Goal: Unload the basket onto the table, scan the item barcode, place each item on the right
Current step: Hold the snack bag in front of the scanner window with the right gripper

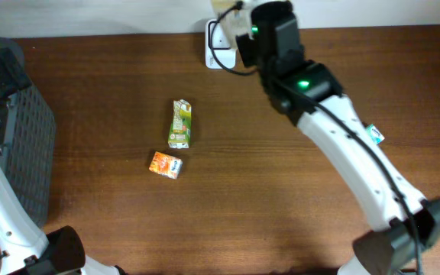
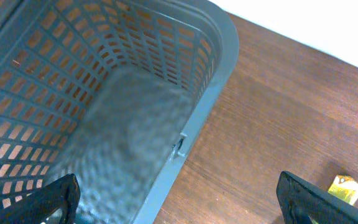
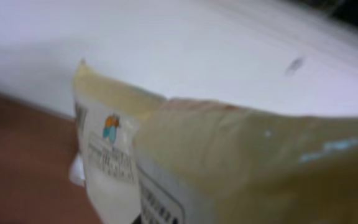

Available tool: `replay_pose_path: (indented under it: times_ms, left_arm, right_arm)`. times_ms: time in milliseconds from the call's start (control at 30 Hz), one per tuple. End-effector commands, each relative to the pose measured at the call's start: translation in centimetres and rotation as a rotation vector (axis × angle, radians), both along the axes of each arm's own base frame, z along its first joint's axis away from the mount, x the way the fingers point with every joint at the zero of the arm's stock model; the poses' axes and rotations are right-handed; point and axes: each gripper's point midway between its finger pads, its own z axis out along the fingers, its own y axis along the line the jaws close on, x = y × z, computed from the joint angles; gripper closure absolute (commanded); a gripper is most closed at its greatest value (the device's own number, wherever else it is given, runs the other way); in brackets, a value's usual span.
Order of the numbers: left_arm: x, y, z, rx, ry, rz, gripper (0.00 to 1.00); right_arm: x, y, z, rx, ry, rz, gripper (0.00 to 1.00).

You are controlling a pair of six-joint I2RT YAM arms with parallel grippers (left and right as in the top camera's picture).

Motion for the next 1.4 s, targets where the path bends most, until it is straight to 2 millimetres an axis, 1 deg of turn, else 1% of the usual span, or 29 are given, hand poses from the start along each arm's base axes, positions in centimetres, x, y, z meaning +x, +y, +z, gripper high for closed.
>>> replay_pose_path:
  times_ms: [0, 67, 167, 267, 433, 500, 600, 700, 900, 1000, 1067, 1200, 1233, 1367]
  left_arm:
    - [0.0, 0.2, 0.2, 0.011, -0.001, -0.008, 0.01]
    - [0.0, 0.2, 0.2, 0.011, -0.001, -0.008, 0.01]
    - [0.0, 0.2, 0.2, 0.011, -0.001, -0.008, 0.01]
    - [0.0, 0.2, 0.2, 0.011, -0.001, -0.008, 0.01]
    - [0.0, 0.2, 0.2, 0.011, -0.001, -0.008, 0.01]
    - [0.0, 0.2, 0.2, 0.011, -0.001, -0.008, 0.01]
    - [0.0, 0.2, 0.2, 0.011, -0.001, -0.008, 0.01]
    - [0.0, 0.2, 0.2, 0.011, -0.001, -0.008, 0.01]
    - [0.0, 0.2, 0.2, 0.011, -0.001, -0.008, 0.01]
    - [0.0, 0.2, 0.2, 0.011, -0.001, -0.008, 0.01]
    - [0.0, 0.2, 0.2, 0.011, -0.001, -0.008, 0.01]
    - [0.0, 0.2, 0.2, 0.011, -0.001, -0.008, 0.01]
    - [0.0, 0.2, 0.2, 0.011, -0.001, -0.008, 0.01]
    - [0.0, 0.2, 0.2, 0.011, -0.001, -0.008, 0.01]
  right_arm:
    - [2.9, -0.7, -1.4, -0.462, -0.042, -0.054, 0.96]
    - [4.9, 0.4, -2.7, -0.610, -0.070, -0.016, 0.96]
    - [7.2, 1.7, -4.1, -0.750, -0.124, 0.004, 0.96]
    - [8.8, 2.6, -5.4, -0.879, -0.165, 0.015, 0.96]
    - [10.3, 3.6, -8.5, -1.026, -0.166, 0.043, 0.96]
    - [10.6, 4.0, -8.8, -1.013, -0.191, 0.044, 0.96]
    - [10.9, 5.2, -9.7, -1.008, -0.216, 0.102, 0.96]
    - [11.3, 5.5, -11.0, -1.043, -0.206, 0.129, 0.96]
    - [11.4, 6.4, -10.3, -1.017, -0.266, 0.148, 0.96]
    - [11.6, 6.4, -10.1, -1.010, -0.284, 0.160, 0.96]
    - [11.7, 6.5, -9.6, -0.999, -0.309, 0.156, 0.96]
    - [11.8, 7.5, -10.1, -0.995, -0.333, 0.207, 0.96]
    - [11.9, 7.4, -10.1, -0.990, -0.343, 0.203, 0.96]
    - [12.8, 6.4, -11.6, -0.995, -0.334, 0.176, 0.96]
